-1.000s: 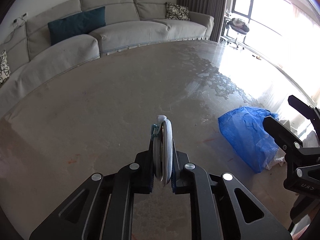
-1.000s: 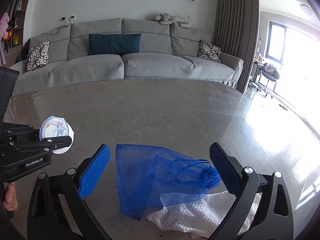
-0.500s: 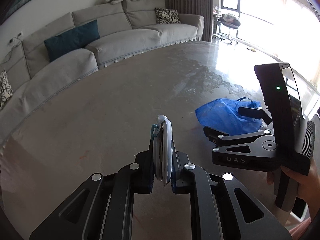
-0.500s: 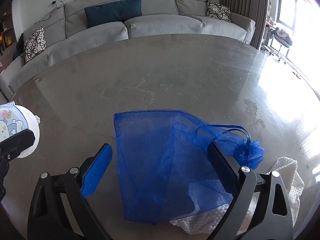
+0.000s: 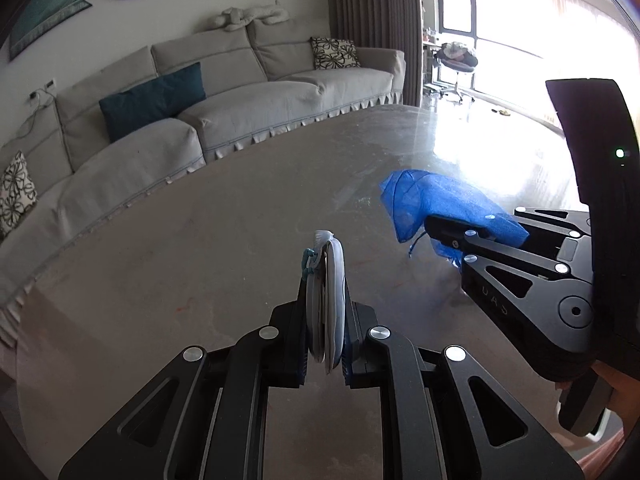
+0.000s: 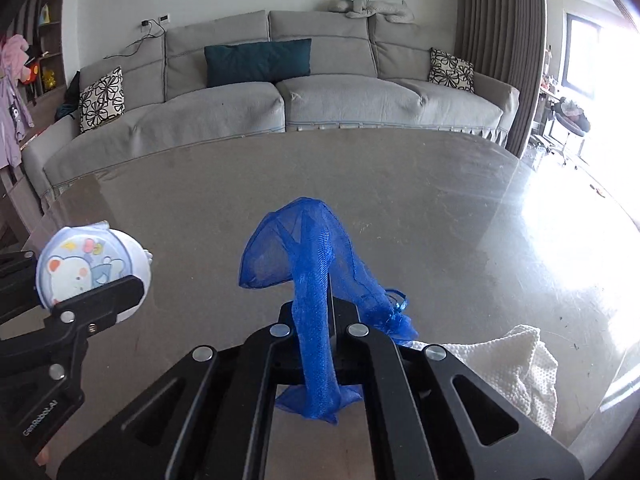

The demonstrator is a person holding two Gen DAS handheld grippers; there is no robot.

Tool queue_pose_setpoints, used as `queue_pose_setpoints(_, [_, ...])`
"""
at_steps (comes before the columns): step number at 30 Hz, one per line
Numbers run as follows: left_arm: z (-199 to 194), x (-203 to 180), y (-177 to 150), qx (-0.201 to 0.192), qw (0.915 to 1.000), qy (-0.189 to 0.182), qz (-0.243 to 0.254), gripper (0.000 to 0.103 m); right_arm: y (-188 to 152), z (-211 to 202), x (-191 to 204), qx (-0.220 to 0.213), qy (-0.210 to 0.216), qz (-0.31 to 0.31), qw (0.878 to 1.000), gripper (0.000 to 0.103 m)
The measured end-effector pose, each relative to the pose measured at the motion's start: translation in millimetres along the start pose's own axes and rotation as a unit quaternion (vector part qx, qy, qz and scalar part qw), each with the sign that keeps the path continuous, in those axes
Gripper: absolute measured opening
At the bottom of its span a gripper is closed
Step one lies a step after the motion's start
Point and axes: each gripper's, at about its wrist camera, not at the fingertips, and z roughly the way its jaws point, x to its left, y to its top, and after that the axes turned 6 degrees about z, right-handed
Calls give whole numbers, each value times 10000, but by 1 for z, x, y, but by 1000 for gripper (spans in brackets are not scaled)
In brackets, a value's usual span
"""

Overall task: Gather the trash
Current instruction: 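Carry the bear-print case and blue mesh bag with both tools to the bin, then open the left tool to drop the bear-print case into the bin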

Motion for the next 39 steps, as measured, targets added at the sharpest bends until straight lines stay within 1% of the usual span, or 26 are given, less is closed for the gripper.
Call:
queue_pose_setpoints(2, [-14, -7, 0, -129, 9999, 37, -4, 14, -3, -38, 5, -330, 43, -178, 9993, 1])
queue_pose_setpoints(3, [-22, -10, 0, -200, 9998, -9, -25, 14, -4, -56, 5, -481, 84, -219, 9986, 1])
queue_pose_setpoints(6, [-46, -25, -1, -316, 9994, -25, -99, 14, -11, -108, 3, -881, 46, -310, 9956, 1])
queue_pose_setpoints(8, [-61, -37, -1, -398, 9991, -64, -125, 14, -20, -140, -6, -1070, 24, -279, 9939, 1])
queue_pose_setpoints(10, [-77, -54, -3, -566, 9984, 23, -30, 14, -31, -170, -17, -1261, -120, -252, 9916, 1])
queue_pose_setpoints(12, [-92, -77, -5, -703, 9975, 43, 71, 14, -42, -194, -33, -1342, -226, -147, 9906, 1])
queue_pose_setpoints(16, [-111, -125, -13, -805, 9964, -164, 190, 14, -67, -233, -62, -1428, -621, 63, 9878, 1])
queue_pose_setpoints(18, [-119, -150, -18, -840, 9956, -327, 240, 14, -83, -251, -78, -1443, -818, 212, 9859, 1])
queue_pose_setpoints(21, [-128, -190, -28, -807, 9942, -626, 339, 14, -107, -269, -104, -1389, -1146, 439, 9827, 2])
queue_pose_setpoints(24, [-131, -226, -38, -712, 9923, -919, 431, 14, -129, -275, -123, -1269, -1418, 646, 9796, 2])
queue_pose_setpoints(29, [-140, -287, -50, -634, 9875, -1271, 683, 14, -159, -290, -151, -1176, -1720, 968, 9732, 2])
queue_pose_setpoints(34, [-141, -327, -52, -554, 9819, -1576, 889, 14, -181, -305, -173, -1192, -1877, 1250, 9669, 2])
queue_pose_setpoints(39, [-138, -357, -53, -546, 9771, -1697, 1161, 14, -191, -311, -189, -1238, -1991, 1403, 9620, 2])
